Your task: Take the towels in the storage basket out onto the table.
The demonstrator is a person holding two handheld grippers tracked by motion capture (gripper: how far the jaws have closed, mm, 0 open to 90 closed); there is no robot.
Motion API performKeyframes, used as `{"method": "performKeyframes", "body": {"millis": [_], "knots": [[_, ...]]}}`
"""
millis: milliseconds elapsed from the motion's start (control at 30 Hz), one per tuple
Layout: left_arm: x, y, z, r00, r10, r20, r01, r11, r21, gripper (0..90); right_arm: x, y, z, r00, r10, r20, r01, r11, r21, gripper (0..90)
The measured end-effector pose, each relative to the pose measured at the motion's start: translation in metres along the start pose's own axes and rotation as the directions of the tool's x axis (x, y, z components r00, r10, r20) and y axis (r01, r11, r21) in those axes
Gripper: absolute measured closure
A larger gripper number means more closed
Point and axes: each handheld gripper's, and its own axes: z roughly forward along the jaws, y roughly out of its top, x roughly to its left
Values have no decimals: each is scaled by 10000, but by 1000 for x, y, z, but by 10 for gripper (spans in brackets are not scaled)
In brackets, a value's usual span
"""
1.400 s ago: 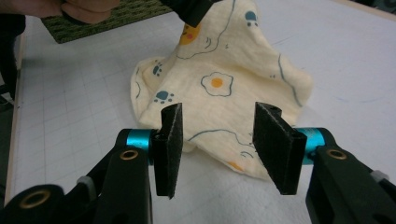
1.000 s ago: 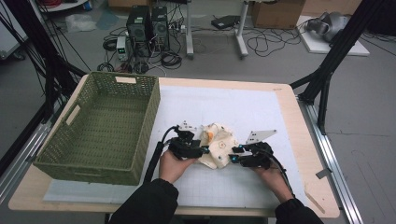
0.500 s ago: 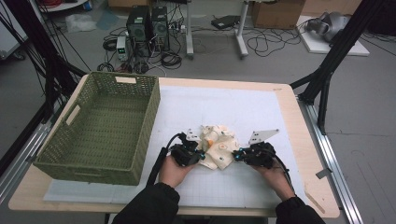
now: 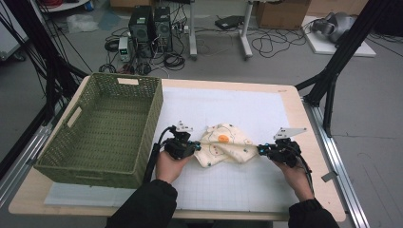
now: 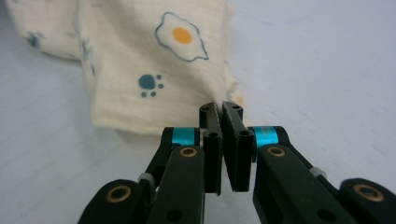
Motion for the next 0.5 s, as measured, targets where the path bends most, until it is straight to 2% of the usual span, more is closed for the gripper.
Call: {"method": "performKeyframes", "body": {"millis": [33,67,133,200,267,333,400,500], "knots": [[2,1,3,9997,-119,-193,117,9998,-130,869,0,0,0,10000,0,0,0,10000,0,868],[4,2,7,9990,-276,-340,270,9995,-183,870,-8,-2,5,9995,197,229,-202,9995,229,868],[6,3,14,9970,-282,-725,266,9994,-223,870,-11,-4,8,9991,343,241,-350,9988,330,868],[8,3,19,9961,-587,-663,568,9979,-296,865,-16,-5,11,9983,574,29,-575,9983,134,866],[7,2,19,9964,-480,-705,454,9982,-379,841,-15,-4,11,9987,498,41,-499,9987,113,845],[8,3,14,9967,-486,-645,452,9975,-538,770,-14,-4,8,9990,445,-30,-446,9989,-126,791],[7,6,3,9966,-554,-612,484,9926,-1113,681,-7,-1,-4,9998,187,41,-184,9980,-597,734],[6,10,-10,9975,-597,-367,533,9864,-1558,649,-3,0,-10,9999,-37,122,46,9970,-769,701]]}}
